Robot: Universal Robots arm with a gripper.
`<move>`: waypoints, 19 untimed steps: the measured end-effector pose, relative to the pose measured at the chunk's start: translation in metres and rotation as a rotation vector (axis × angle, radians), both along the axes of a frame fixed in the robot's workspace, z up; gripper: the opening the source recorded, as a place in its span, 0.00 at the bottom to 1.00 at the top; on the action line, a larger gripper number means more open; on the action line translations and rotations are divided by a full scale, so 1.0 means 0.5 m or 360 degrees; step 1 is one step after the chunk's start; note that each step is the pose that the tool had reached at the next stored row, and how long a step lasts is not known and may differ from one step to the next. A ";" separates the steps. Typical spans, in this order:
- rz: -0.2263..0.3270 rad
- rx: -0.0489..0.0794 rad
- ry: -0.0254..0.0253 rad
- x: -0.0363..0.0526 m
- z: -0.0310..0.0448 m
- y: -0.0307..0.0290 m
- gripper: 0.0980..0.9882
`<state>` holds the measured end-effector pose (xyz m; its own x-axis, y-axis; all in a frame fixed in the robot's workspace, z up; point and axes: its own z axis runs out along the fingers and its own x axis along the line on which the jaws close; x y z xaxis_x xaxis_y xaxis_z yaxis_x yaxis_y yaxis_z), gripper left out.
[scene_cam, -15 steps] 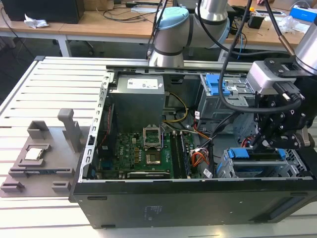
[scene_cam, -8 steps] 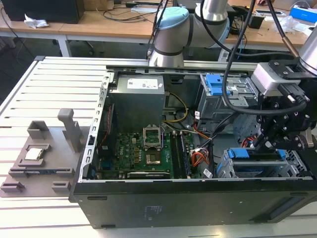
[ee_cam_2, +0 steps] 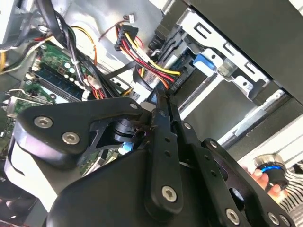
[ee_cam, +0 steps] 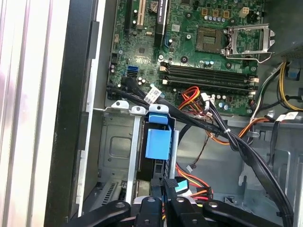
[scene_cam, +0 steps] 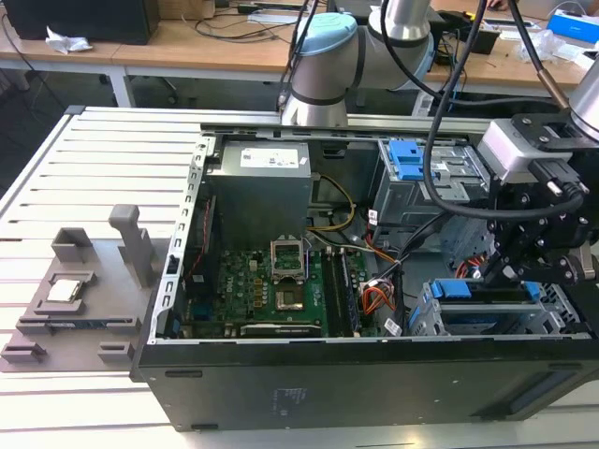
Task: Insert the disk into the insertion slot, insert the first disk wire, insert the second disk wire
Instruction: 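Insert the second disk wire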
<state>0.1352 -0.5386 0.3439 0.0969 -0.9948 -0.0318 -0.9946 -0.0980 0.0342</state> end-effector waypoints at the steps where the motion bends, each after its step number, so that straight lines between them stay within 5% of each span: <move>1: 0.0000 0.0033 -0.00003 0.000 0.000 0.000 0.05; 19: 0.0001 0.0038 -0.00001 -0.001 0.000 -0.017 0.05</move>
<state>0.1345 -0.5472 0.3438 0.0972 -0.9937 -0.0554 -0.9946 -0.0991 0.0318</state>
